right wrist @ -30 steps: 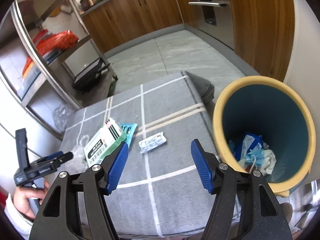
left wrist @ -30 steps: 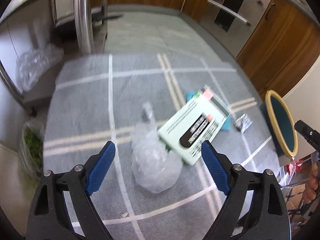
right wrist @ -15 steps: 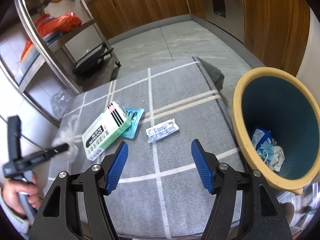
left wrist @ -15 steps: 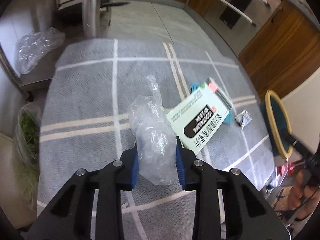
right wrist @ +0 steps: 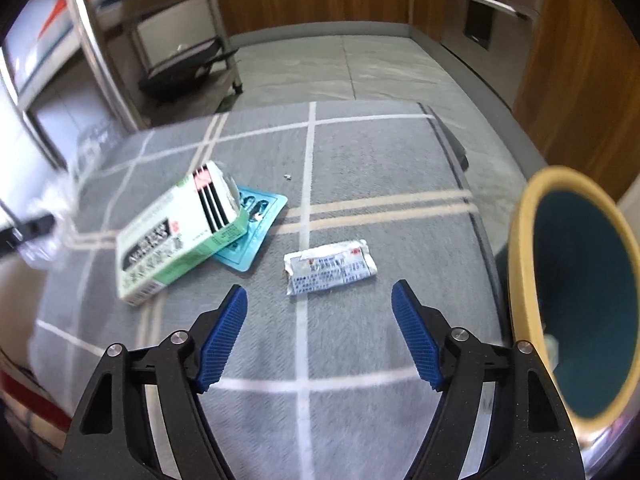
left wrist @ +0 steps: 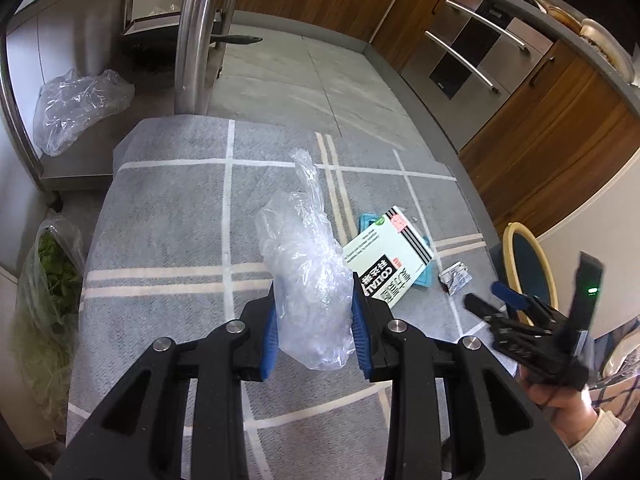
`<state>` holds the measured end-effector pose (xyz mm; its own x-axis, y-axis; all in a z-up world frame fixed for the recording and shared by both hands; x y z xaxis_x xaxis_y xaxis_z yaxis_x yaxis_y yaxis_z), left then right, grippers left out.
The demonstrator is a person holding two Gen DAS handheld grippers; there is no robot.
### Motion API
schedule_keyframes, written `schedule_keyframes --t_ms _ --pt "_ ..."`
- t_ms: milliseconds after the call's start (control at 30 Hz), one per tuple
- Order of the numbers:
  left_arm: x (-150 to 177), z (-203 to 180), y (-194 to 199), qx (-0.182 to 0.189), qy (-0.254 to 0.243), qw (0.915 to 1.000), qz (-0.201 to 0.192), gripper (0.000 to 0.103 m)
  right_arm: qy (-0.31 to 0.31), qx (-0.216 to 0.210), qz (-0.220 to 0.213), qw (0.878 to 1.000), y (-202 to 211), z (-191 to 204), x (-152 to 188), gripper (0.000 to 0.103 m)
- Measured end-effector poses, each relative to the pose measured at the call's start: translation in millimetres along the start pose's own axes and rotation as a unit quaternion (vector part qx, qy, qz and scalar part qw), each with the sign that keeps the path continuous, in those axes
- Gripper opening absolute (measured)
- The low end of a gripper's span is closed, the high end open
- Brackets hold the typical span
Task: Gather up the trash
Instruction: 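Grasp the clear plastic bag with the left gripper while the right gripper grasps the foil sachet, then carry the plastic bag and foil sachet over the bin and release both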
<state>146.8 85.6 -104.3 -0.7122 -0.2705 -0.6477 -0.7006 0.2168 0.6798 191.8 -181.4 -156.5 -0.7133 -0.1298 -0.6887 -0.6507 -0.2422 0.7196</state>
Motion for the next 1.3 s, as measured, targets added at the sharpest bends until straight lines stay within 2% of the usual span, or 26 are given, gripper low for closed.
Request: schedule_keyframes --t_ms 133,400,533,667,967,1300 --pt "-2.0 -3.9 -1.5 0.006 -0.003 1.0 0.0 0.03 0.038 0.005 0.01 0.999 -16.0 -0.4 -1.7 0.076" --pt "-5.5 -21.9 -10.4 0.013 -0.014 0.9998 0.004 0.03 0.06 -0.022 0.024 0.998 -36.3 -8.8 1.1 0.076" --pt "-8.8 -35.0 -12.1 0.015 -0.024 0.9996 0.002 0.03 0.07 -0.031 0.008 0.997 -33.1 -7.0 2.1 0.06" --pt "-11.5 -49.2 -9.6 0.017 -0.038 0.9992 -0.001 0.03 0.073 -0.039 0.006 0.997 -28.0 -3.0 2.8 0.06" --pt "-22.1 -91.0 8.3 0.032 -0.061 0.9974 -0.02 0.03 0.062 -0.053 -0.024 0.996 16.9 2.1 -3.9 0.06" --pt "-25.4 -142.4 24.4 0.056 -0.087 0.994 -0.035 0.03 0.03 -0.055 -0.077 0.995 82.5 -18.9 -15.6 0.06"
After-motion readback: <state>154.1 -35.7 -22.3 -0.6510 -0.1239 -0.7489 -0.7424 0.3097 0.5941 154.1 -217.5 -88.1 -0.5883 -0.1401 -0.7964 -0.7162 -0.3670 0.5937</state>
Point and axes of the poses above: each gripper's, at about its wrist camera, not at the fingertips, and y roughly against the way its jaws point, z to its left, x to its underside, the point moved 2 cm from there along -y, roughly the way its jaws point, and after that the axes turned 11 degrees about -z, right-handed, at the moved point
